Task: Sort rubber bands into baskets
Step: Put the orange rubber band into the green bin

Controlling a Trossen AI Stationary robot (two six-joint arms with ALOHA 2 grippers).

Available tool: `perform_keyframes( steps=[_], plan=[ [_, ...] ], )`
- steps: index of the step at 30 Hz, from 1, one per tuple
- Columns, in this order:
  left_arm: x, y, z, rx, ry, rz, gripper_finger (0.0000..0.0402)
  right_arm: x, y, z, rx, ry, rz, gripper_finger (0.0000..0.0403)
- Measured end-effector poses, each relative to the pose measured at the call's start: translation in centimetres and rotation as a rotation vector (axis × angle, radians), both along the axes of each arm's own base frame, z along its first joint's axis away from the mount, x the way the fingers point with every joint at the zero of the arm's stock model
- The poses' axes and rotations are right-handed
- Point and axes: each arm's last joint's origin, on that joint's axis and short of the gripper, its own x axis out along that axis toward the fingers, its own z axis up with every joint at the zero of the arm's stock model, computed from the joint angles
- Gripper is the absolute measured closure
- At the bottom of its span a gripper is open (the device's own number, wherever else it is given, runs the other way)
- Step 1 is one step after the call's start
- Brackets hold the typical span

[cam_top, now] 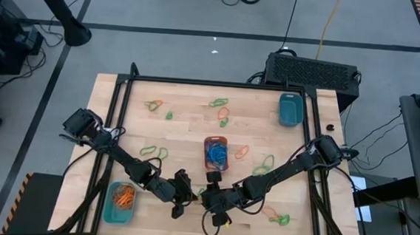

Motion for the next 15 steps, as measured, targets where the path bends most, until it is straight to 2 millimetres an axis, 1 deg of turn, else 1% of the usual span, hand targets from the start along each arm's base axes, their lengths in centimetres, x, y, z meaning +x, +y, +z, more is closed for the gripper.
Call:
perform_keyframes(
  steps=[4, 7, 11, 15],
  plan=[
    [0.0, -0.1, 0.2, -0.009, -0.001, -0.030, 0.0398, -0.4, -0.2, -0.4, -0.003, 0.064, -0.028, 0.0214],
    [-0.1, -0.2, 1.1, -0.012, -0.026, -0.048, 0.0399, -0.8, -0.4, -0.8, -0.007, 0.118, -0.055, 0.0196],
    [-0.6, 0.0, 2.7, -0.011, -0.050, -0.068, 0.0399, -1.3, -0.6, -1.0, -0.016, 0.168, -0.077, 0.0184],
    [-2.3, 0.7, 4.9, -0.017, 0.011, -0.087, 0.0400, -1.5, -0.8, -0.8, -0.010, 0.184, -0.095, 0.0181]
  ],
)
